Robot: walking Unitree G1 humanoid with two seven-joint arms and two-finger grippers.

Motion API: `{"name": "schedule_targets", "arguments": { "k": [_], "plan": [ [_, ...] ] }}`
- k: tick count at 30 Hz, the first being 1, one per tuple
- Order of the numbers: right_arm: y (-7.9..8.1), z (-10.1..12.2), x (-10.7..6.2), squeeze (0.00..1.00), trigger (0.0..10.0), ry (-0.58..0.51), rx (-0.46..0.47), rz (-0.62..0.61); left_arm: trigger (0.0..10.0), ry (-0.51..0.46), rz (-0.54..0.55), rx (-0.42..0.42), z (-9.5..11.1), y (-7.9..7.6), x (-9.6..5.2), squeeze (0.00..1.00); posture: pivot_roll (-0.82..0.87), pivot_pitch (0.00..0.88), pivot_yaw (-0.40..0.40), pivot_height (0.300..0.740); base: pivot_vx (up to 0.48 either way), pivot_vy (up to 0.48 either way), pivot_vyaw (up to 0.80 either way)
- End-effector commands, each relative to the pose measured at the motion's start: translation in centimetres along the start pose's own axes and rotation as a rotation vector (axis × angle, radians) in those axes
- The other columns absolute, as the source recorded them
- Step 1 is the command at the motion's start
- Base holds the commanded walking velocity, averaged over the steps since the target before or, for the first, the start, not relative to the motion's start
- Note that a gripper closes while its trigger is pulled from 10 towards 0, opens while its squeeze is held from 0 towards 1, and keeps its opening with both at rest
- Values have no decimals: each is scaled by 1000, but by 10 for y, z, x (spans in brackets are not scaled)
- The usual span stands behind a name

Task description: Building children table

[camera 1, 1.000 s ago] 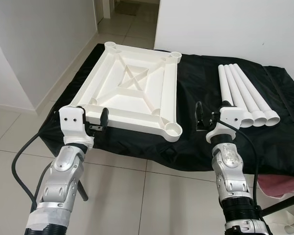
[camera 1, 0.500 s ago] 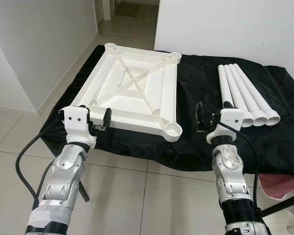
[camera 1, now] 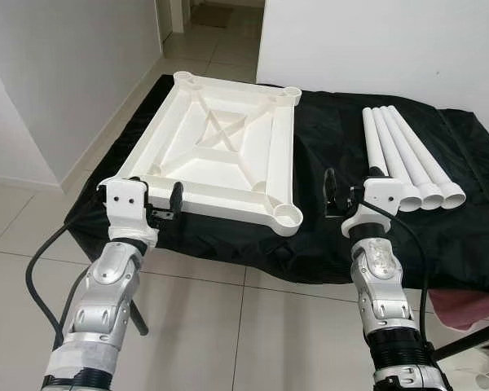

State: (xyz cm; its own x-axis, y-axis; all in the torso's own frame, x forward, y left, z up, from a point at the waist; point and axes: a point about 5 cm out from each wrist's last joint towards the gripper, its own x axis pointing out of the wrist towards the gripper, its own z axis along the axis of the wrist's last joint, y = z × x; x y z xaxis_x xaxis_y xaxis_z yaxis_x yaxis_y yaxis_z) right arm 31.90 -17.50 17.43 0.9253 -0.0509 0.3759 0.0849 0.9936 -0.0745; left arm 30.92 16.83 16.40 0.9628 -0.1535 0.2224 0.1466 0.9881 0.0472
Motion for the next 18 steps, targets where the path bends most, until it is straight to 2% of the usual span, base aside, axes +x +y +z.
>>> {"name": "schedule_targets", "arguments": {
  "k": [1, 18],
  "plan": [
    [-2, -2, 0, 0, 10000, 6, -3, -11, 10000, -2, 1, 8, 0, 2, 1, 0, 19, 41, -37, 740, 0, 0, 0],
    [-2, -4, -3, 0, 10000, 14, -7, -15, 10000, 15, -28, -32, -2, -2, 1, 0, 22, 50, -36, 740, 0, 0, 0]
  ]
}}
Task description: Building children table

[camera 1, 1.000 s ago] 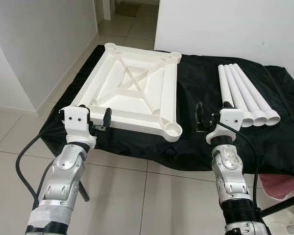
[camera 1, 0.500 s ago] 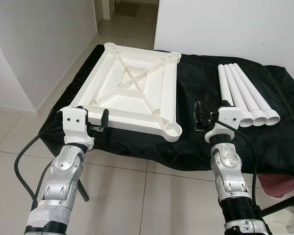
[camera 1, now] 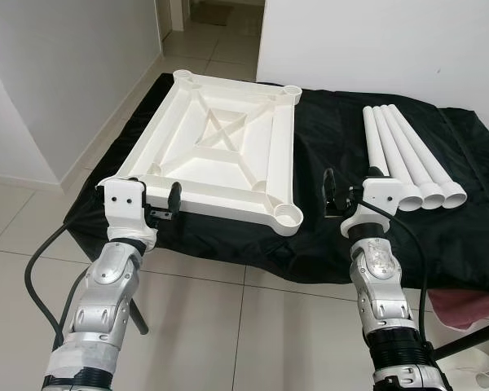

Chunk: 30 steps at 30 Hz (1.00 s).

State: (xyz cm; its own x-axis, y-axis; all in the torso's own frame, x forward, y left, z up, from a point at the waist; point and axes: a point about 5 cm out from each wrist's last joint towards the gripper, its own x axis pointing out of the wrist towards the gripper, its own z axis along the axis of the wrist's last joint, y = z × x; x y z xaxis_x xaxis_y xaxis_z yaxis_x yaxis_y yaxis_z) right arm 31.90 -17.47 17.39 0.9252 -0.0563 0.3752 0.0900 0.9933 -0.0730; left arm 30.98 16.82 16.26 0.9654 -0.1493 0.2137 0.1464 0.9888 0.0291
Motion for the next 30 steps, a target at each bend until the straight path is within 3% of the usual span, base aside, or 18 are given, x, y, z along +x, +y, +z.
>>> {"name": "schedule_targets", "arguments": {
  "k": [1, 5, 30],
  "plan": [
    [-2, -4, -3, 0, 10000, 13, -7, -9, 10000, 7, -33, -14, -1, -2, 1, 0, 22, 50, -36, 740, 0, 0, 0],
    [-3, -4, -3, 0, 10000, 15, -7, -12, 10000, 6, -32, -17, -1, -2, 1, 0, 21, 51, -36, 740, 0, 0, 0],
    [-3, -4, -2, 0, 10000, 15, -11, -4, 10000, -8, -35, -30, 1, -2, 1, 0, 21, 43, -50, 740, 283, 0, 0]
  ]
}}
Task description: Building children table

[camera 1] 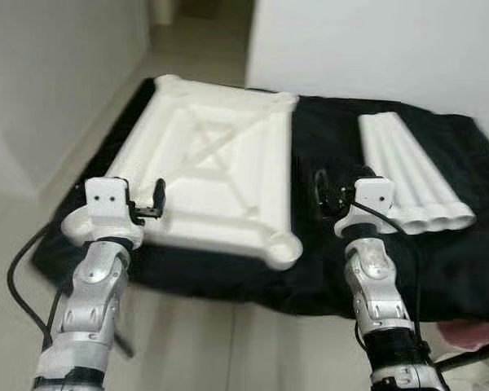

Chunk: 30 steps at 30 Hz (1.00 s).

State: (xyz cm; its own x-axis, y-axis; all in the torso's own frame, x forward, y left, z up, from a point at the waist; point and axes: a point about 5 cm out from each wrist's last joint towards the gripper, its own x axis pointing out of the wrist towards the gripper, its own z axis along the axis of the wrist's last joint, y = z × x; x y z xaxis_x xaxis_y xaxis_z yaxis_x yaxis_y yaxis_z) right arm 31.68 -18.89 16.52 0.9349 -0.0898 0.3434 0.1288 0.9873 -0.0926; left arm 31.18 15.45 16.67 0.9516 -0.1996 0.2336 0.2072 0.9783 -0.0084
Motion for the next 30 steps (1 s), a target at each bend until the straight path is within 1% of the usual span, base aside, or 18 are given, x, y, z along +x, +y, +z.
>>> {"name": "schedule_targets", "arguments": {
  "k": [1, 6, 11, 16, 17, 20, 27, 28, 30],
  "plan": [
    [11, 5, 2, 0, 10000, -23, 22, 29, 10000, 13, 17, 20, -1, 11, -5, 0, 22, 43, -51, 740, 292, 0, 0],
    [12, 5, 2, 0, 10000, -24, 21, 35, 10000, 13, 15, 17, -2, 10, -5, 0, 23, 44, -52, 740, 292, 0, 0],
    [13, 5, 2, 0, 10000, -22, 19, 37, 10000, 18, 12, -15, -2, 8, -5, 0, 22, 48, -52, 740, 0, 0, 0],
    [12, 4, 1, 0, 10000, -20, 21, 37, 10000, 32, 1, -20, -4, 6, -4, 0, 23, 49, -52, 740, 0, 0, 0],
    [12, 4, 1, 0, 10000, -17, 22, 35, 10000, 37, -16, -15, -5, 4, -3, 0, 21, 50, -50, 740, 0, 0, 0],
    [12, 3, 2, 0, 10000, -6, 26, 26, 10000, 49, -56, -16, -5, -1, 0, 0, 16, 54, -43, 740, 0, 0, -585],
    [10, 1, 2, 0, 10000, 3, 22, 16, 10000, 53, -64, -35, -4, -4, 4, 0, 10, 53, -37, 740, 0, 0, -756],
    [9, 1, 1, 0, 10000, 0, 21, 13, 10000, 51, -71, -18, -4, -6, 6, 0, 8, 54, -35, 740, 0, 0, -775],
    [8, 0, 0, 0, 10000, 3, 21, 4, 10000, 50, -82, -8, -5, -9, 7, 0, 5, 55, -32, 740, 0, 0, -581]
  ]
}}
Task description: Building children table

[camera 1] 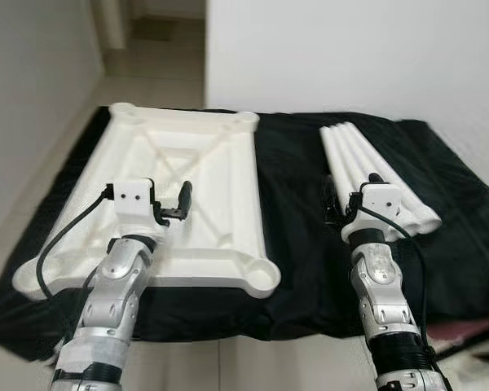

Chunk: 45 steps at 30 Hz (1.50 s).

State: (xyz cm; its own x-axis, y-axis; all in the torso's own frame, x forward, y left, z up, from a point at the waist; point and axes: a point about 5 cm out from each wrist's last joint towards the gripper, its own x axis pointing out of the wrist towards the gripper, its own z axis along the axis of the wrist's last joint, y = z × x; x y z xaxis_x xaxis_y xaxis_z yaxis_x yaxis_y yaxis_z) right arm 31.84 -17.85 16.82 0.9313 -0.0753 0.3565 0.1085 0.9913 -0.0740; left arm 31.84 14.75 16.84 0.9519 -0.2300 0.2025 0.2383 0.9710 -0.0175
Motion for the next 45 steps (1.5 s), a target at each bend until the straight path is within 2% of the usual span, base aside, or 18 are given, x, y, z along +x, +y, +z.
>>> {"name": "schedule_targets", "arguments": {
  "k": [1, 12, 17, 20, 24, 25, 29, 33, 40, 42, 45],
  "plan": [
    [-2, -3, -2, 0, 10000, 16, -6, -10, 10000, 21, -60, -1, -5, -4, 0, 0, 2, 56, -30, 740, 0, 0, 0],
    [-3, -3, -4, 0, 10000, 15, -12, -10, 10000, 4, -66, 6, -3, -7, 1, 0, -1, 54, -31, 740, 0, 0, 0],
    [-7, -10, -4, 0, 10000, 57, 41, -53, 10000, 16, -114, 6, -5, -14, -1, 0, 3, 49, -34, 740, 0, 0, 0],
    [-7, -10, -4, 0, 10000, 57, 41, -53, 10000, 16, -114, 6, -5, -14, -1, 0, 3, 49, -34, 740, 0, 0, 0],
    [-15, -19, -2, 0, 10000, 130, 84, -118, 10000, 12, -144, 29, -4, -18, -1, 0, 4, 45, -33, 740, 0, 0, 0],
    [-19, -28, -2, 0, 10000, 206, 133, -151, 10000, 12, -151, 17, -3, -20, -1, 0, 0, 43, -33, 740, 0, 0, 0],
    [-21, -34, -3, 0, 10000, 257, 170, -166, 10000, 18, -161, 11, -3, -22, -1, 0, 0, 40, -33, 740, 0, 0, 0],
    [-31, -47, -4, 0, 10000, 325, 134, -147, 10000, 28, -199, 11, -5, -34, -1, 0, -4, 35, -31, 740, 0, 0, 0],
    [-45, -57, -1, 0, 10000, 387, 96, -121, 10000, 25, -219, -9, -5, -41, -1, 0, -1, 30, -30, 740, 0, 0, 0],
    [-45, -62, -1, 0, 10000, 440, 132, -65, 10000, 24, -223, -2, -4, -42, -1, 0, -1, 29, -30, 740, 0, 0, 0],
    [-46, -66, -2, 0, 10000, 467, 120, -56, 10000, 24, -222, 0, -4, -41, -1, 0, 4, 25, -34, 740, 0, 0, 0]
  ]
}}
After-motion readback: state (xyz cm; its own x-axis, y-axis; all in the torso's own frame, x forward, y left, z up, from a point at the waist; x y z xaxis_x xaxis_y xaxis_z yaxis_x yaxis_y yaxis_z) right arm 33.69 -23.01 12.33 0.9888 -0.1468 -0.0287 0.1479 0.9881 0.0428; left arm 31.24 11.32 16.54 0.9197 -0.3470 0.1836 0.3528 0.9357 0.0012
